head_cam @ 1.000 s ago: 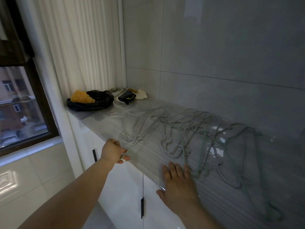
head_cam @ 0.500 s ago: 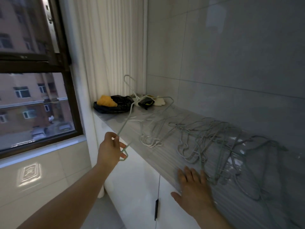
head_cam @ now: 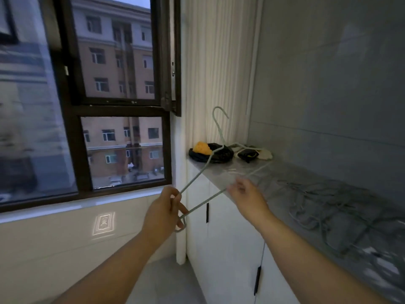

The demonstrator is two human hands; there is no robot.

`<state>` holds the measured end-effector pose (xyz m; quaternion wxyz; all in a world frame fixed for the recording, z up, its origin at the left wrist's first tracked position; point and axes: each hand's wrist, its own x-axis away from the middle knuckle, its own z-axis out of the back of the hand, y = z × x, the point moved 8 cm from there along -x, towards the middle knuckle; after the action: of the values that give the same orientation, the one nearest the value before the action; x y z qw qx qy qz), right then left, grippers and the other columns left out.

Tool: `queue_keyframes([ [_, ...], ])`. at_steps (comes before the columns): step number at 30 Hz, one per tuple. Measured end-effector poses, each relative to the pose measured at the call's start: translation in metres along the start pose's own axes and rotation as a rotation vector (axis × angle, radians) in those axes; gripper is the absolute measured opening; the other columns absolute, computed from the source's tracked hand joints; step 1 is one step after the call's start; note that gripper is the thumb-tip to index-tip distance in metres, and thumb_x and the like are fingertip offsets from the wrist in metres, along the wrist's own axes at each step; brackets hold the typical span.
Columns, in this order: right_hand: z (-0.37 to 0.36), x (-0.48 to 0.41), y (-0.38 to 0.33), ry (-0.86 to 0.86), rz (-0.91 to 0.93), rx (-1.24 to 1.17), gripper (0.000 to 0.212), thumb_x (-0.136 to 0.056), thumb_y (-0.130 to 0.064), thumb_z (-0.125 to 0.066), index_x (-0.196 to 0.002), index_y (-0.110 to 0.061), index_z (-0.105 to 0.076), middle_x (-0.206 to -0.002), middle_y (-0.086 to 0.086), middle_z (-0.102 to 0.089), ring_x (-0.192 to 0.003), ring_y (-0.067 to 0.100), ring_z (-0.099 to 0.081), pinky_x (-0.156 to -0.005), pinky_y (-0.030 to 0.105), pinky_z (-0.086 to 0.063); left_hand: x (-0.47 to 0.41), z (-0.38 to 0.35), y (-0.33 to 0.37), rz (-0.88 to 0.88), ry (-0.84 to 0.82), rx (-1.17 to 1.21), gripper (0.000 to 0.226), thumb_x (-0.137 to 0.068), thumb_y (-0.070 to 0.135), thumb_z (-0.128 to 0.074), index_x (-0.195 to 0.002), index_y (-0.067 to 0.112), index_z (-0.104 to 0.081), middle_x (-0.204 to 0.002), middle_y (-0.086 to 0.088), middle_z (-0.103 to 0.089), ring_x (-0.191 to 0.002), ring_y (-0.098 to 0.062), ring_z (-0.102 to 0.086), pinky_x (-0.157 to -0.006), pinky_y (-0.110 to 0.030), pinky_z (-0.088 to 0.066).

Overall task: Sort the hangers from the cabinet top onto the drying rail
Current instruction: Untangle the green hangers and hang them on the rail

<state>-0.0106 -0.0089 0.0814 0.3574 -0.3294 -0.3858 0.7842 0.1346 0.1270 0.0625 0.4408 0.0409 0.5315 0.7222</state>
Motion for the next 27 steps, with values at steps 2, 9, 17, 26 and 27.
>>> queue_keyframes([
  [2, -0.031, 0.011, -0.034, -0.087, -0.063, -0.132, 0.055, -0.092, -0.029, -0.050, -0.139, -0.007, -0.032, -0.140, 0.007, -0.044, -0.125, 0.020, -0.043, -0.089, 0.019, -0.030, 0.036, 0.030, -0.001, 0.036, -0.001, -0.047, 0.028, -0.094, 0.012, -0.040, -0.075, 0.032, -0.038, -0.066, 0.004, -0.062, -0.036, -0.005, -0.054, -0.035, -0.011, -0.039],
  [9, -0.152, 0.125, -0.117, -0.410, -0.287, -0.558, 0.022, -0.094, -0.004, -0.043, -0.115, -0.001, -0.047, -0.085, 0.010, -0.060, -0.058, 0.015, -0.056, -0.056, 0.027, -0.052, 0.201, 0.147, -0.008, 0.123, 0.080, -0.177, 0.024, -0.095, 0.018, -0.040, -0.076, 0.032, -0.040, -0.067, 0.009, -0.062, -0.044, -0.008, -0.053, -0.041, -0.015, -0.042],
  [17, -0.261, 0.287, -0.182, -0.768, -0.213, -0.336, 0.013, -0.092, 0.003, -0.030, -0.093, -0.003, -0.042, -0.064, 0.009, -0.053, -0.027, 0.013, -0.051, -0.036, 0.022, -0.048, 0.377, 0.287, -0.023, 0.453, 0.260, -0.022, 0.034, -0.097, 0.023, -0.030, -0.079, 0.018, -0.058, -0.073, 0.002, -0.065, -0.048, 0.001, -0.059, -0.048, -0.013, -0.043],
  [26, -0.360, 0.449, -0.275, -1.153, 0.210, -0.077, 0.033, -0.094, -0.007, -0.039, -0.062, -0.007, -0.045, -0.057, 0.009, -0.051, -0.029, 0.013, -0.040, -0.032, 0.016, -0.033, 0.526, 0.451, -0.041, 0.693, 0.624, -0.431, 0.016, -0.094, 0.016, -0.044, -0.095, 0.018, -0.060, -0.100, -0.007, -0.067, -0.085, -0.019, -0.062, -0.076, -0.026, -0.045],
  [27, -0.368, 0.464, -0.289, -1.188, 0.294, -0.069, 0.036, -0.095, -0.009, -0.040, -0.059, -0.008, -0.045, -0.057, 0.008, -0.050, -0.031, 0.013, -0.039, -0.030, 0.014, -0.032, 0.537, 0.467, -0.043, 0.722, 0.641, -0.491, 0.020, -0.094, 0.016, -0.045, -0.104, 0.015, -0.061, -0.110, -0.009, -0.065, -0.096, -0.022, -0.061, -0.083, -0.027, -0.044],
])
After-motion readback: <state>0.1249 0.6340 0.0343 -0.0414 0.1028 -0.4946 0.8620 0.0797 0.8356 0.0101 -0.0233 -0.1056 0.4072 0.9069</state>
